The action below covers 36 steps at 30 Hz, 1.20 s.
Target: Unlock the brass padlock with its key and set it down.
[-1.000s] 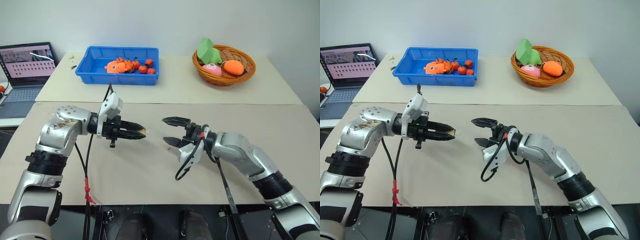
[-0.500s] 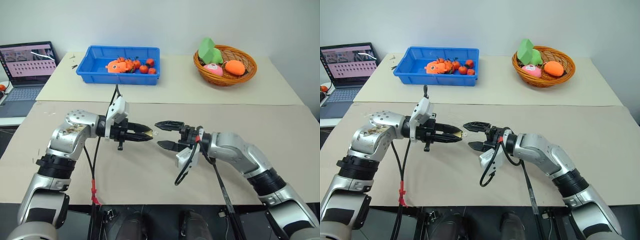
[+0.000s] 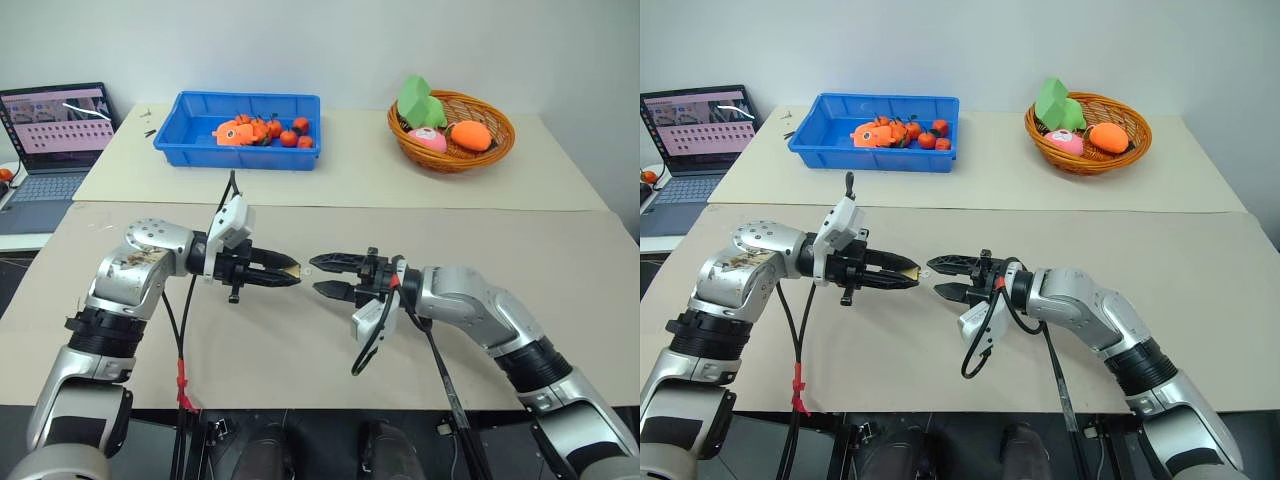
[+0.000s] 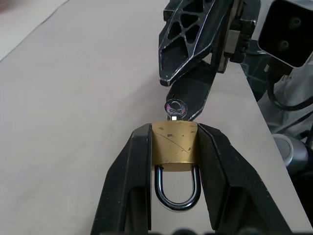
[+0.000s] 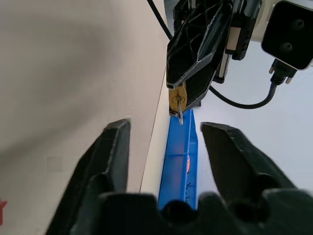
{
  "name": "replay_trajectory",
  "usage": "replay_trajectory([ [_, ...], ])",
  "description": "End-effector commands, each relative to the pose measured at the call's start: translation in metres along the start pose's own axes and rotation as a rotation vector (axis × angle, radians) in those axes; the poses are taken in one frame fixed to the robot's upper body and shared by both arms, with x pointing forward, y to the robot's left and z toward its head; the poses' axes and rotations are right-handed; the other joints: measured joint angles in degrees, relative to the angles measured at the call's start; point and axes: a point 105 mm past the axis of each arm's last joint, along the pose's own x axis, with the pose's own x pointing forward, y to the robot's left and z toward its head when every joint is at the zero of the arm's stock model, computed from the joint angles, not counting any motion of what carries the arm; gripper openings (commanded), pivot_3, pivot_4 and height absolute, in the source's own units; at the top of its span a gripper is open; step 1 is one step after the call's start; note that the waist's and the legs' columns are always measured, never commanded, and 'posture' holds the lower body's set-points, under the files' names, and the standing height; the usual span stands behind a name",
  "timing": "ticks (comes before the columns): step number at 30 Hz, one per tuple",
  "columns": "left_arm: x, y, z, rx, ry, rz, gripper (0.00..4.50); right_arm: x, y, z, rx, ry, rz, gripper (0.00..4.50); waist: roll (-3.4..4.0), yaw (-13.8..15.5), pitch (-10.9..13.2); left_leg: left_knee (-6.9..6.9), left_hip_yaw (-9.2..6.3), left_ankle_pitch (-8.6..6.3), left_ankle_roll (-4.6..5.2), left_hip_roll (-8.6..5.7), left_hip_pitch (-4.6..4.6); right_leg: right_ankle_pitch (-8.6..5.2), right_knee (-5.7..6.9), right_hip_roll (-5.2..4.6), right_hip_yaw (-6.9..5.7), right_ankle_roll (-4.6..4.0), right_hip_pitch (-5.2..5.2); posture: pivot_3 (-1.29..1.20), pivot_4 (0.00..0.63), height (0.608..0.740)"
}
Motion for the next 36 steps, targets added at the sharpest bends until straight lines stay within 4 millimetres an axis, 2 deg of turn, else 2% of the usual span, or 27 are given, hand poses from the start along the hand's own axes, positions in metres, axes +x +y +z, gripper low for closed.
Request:
replay_trajectory([
  [1,-0.0019,-0.0013,0.01,0.05,0.003,-0.009,0.84,-0.0018,-0.0156,0.0073,-0.035,-0.031,-0.057,1.34,0.0,0.0,0.0,0.0,0.0,0.0,0.0,0.0,0.0,0.0,0.0,0.0,0.0,0.0,0.0,0.0,0.15,0.692],
  [2,-0.0017,-0.0016,0.0099,0.048,0.003,-0.011,0.84,-0.0017,-0.0165,0.0068,-0.04,-0.029,-0.06,1.08,0.0,0.0,0.0,0.0,0.0,0.0,0.0,0.0,0.0,0.0,0.0,0.0,0.0,0.0,0.0,0.0,0.15,0.692],
  [3,-0.0015,-0.0014,0.0099,0.046,0.003,-0.01,0.84,-0.0016,-0.0171,0.0064,-0.04,-0.028,-0.061,0.57,0.0,0.0,0.0,0.0,0.0,0.0,0.0,0.0,-0.01,0.0,0.0,0.0,0.0,0.0,0.0,0.0,0.15,0.692],
  [5,-0.001,-0.0008,0.0103,0.048,0.0,-0.008,0.84,-0.0015,-0.0177,0.0062,-0.039,-0.027,-0.062,0.07,0.0,0.0,0.0,0.0,0.0,0.0,0.0,0.0,0.0,0.0,0.0,0.0,0.0,0.0,0.0,0.0,0.15,0.692],
  [31,0.0006,0.0024,0.0115,0.039,-0.007,0.005,0.84,0.0049,-0.0141,0.0108,-0.123,-0.013,-0.05,0.03,0.0,0.0,0.0,0.01,0.0,0.0,0.0,0.0,-0.01,0.0,0.01,0.0,0.0,0.0,0.0,0.0,0.15,0.692],
  [33,0.0006,0.0022,0.0114,0.038,-0.007,0.005,0.84,0.0049,-0.015,0.0097,-0.126,-0.008,-0.054,0.62,0.0,0.0,0.0,0.01,0.0,0.0,0.0,0.0,0.0,0.0,0.01,0.0,0.0,0.0,0.0,0.0,0.15,0.692],
  [34,0.0007,0.0022,0.0113,0.037,-0.007,0.004,0.84,0.0049,-0.0152,0.0092,-0.129,-0.006,-0.056,0.72,0.0,0.0,0.0,0.01,0.0,0.0,0.0,0.0,0.0,0.0,0.01,0.0,0.0,0.0,0.0,0.0,0.15,0.692],
  [35,0.0008,0.0022,0.0113,0.036,-0.008,0.005,0.84,0.005,-0.0152,0.0091,-0.129,-0.005,-0.056,1.17,0.0,0.0,0.0,0.01,0.01,0.0,0.0,0.0,0.0,0.0,0.01,0.0,0.0,0.0,0.0,0.0,0.15,0.692],
  [36,0.0008,0.0022,0.0113,0.036,-0.007,0.005,0.84,0.005,-0.0152,0.0091,-0.13,-0.005,-0.056,1.43,0.0,0.0,0.0,0.01,0.01,0.0,0.0,0.0,0.0,0.0,0.01,0.0,0.0,0.0,0.0,0.0,0.15,0.692],
])
